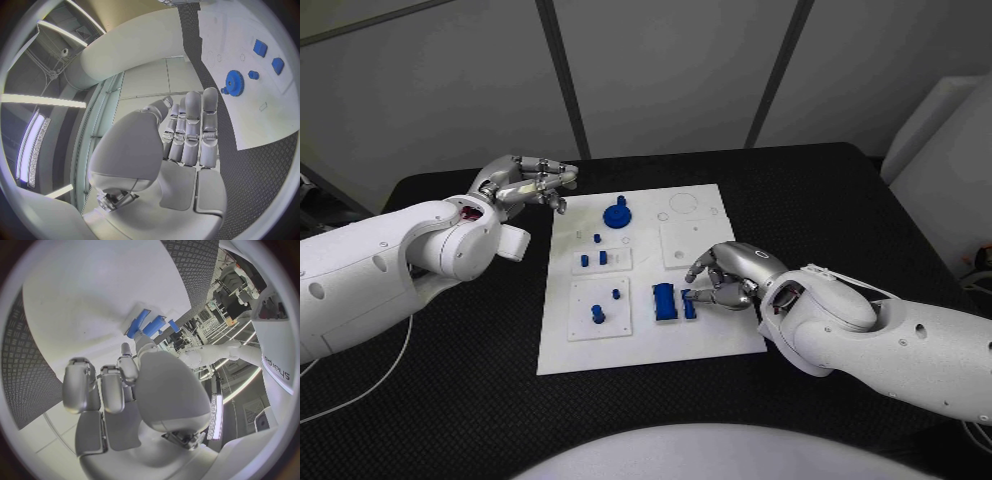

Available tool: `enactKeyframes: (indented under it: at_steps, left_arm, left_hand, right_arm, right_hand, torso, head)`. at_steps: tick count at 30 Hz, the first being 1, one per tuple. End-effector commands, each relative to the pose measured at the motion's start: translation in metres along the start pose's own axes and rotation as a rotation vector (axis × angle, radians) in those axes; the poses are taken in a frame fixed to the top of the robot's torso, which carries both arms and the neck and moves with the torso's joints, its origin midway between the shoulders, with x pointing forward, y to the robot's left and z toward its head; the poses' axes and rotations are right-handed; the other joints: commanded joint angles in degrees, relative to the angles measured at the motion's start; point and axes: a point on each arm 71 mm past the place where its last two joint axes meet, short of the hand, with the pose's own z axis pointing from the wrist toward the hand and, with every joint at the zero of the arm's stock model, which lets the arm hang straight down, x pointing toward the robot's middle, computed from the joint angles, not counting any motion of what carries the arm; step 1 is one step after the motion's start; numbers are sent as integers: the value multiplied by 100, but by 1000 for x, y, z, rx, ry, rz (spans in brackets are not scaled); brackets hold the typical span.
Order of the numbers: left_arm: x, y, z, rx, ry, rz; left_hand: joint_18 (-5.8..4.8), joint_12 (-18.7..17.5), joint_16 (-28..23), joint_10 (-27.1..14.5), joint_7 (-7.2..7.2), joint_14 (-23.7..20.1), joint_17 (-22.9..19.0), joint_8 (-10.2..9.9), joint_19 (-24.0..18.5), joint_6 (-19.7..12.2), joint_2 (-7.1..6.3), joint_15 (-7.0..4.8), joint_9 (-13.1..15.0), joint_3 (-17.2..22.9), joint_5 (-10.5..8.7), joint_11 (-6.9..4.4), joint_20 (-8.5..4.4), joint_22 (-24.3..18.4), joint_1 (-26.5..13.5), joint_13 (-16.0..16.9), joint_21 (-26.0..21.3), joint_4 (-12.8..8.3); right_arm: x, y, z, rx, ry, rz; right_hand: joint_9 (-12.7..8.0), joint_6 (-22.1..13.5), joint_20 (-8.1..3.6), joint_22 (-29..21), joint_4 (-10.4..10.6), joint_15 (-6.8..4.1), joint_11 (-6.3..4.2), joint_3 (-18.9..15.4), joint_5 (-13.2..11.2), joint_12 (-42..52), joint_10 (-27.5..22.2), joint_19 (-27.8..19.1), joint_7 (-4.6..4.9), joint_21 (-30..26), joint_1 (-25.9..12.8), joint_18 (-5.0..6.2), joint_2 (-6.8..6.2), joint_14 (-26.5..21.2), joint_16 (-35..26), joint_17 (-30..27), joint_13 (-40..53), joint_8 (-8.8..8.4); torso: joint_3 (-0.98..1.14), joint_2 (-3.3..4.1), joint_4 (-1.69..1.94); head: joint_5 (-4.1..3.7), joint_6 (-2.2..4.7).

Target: Assemble the parts on the task board

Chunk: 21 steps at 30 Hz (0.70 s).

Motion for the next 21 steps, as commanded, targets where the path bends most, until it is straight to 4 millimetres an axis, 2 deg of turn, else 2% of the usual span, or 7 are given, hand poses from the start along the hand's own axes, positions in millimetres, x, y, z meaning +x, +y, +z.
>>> enactKeyframes:
  at_steps: [1,7,10,16,21]
  left_arm:
    - [1,-1,0,2,11,-3]
    - [0,-1,0,1,11,-3]
    - [0,-1,0,0,10,-3]
    - [-1,-1,0,-1,9,-2]
    - [-1,-1,0,-2,10,-2]
  left_hand:
    - [-14,37,-19,-45,-18,-13,-3,38,52,-41,33,34,-2,47,24,-14,1,-6,24,6,-18,1]
    - [-14,37,-19,-45,-18,-13,-3,38,52,-41,33,34,-2,47,24,-14,1,-6,24,6,-18,1]
    - [-14,37,-19,-45,-18,-13,-3,38,52,-41,33,34,-2,47,24,-14,1,-6,24,6,-18,1]
    - [-14,37,-19,-45,-18,-13,-3,38,52,-41,33,34,-2,47,24,-14,1,-6,24,6,-18,1]
    - [-14,37,-19,-45,-18,-13,-3,38,52,-41,33,34,-2,47,24,-14,1,-6,24,6,-18,1]
  right_arm:
    - [1,0,1,3,15,-19]
    - [3,-1,3,7,24,-46]
    - [3,-1,4,5,23,-58]
    - [4,-2,6,-1,22,-79]
    - [4,-1,7,-11,19,-85]
  right_hand:
    - [-18,38,-8,148,22,-11,-15,-17,-50,22,33,26,6,11,-20,21,-72,432,27,734,-3,-2]
    - [-57,13,-8,144,7,-8,-10,-41,-126,19,25,23,12,7,-8,21,-115,431,22,730,-10,-21]
    - [-93,19,-5,141,-23,-5,-6,-47,-273,23,22,20,16,4,33,22,-123,431,22,731,-12,-23]
    - [-161,40,-1,155,-109,1,-2,-53,-723,69,45,25,20,12,144,19,-104,435,36,753,15,-13]
    - [-174,53,0,161,-110,1,-1,-78,-776,94,61,28,19,16,131,18,-115,436,38,757,34,-5]
  torso:
    - [-2,-5,6]
    - [-1,-1,-3]
    - [-1,0,-1]
    - [0,-1,1]
    - [1,-7,1]
  head:
    - [6,-4]
    - [21,-17]
    - [20,-21]
    - [29,-50]
    - [37,-59]
